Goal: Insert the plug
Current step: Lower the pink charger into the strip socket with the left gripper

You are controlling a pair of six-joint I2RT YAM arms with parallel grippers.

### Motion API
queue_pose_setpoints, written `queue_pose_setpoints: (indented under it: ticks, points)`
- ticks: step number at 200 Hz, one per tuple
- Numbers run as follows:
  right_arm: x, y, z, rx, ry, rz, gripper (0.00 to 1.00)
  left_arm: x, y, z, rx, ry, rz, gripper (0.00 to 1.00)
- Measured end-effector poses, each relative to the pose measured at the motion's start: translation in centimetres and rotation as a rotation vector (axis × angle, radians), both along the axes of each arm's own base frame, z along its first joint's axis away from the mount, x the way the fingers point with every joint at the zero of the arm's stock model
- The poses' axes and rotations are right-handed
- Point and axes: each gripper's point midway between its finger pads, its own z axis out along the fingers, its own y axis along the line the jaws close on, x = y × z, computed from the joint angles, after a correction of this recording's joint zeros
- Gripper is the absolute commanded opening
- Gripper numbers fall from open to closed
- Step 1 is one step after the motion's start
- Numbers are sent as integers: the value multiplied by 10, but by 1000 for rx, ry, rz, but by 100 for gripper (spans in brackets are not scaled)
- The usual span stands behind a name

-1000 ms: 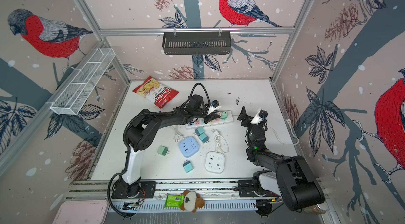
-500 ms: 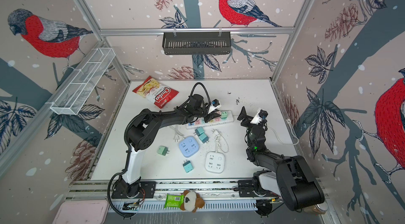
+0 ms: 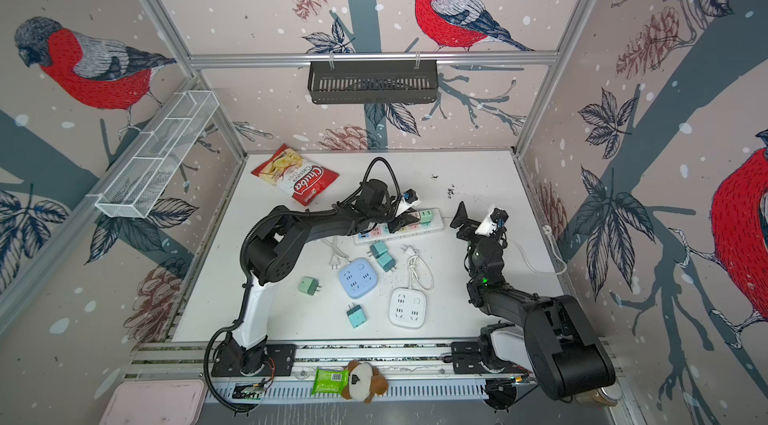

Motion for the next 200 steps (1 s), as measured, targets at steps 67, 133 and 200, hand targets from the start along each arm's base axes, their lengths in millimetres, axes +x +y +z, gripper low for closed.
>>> queue_pose_setpoints:
  ticks: [67,133,200]
  points:
    - [0,0,2,1,-7,0,100,-9,4,-1,-34,99,32,0]
    - [0,0,2,1,-7,0,100,-16,1,-1,-87,145,31,0]
    - [1,0,2,2,-7,0,100,-19,6,-2,-53,127,60,0]
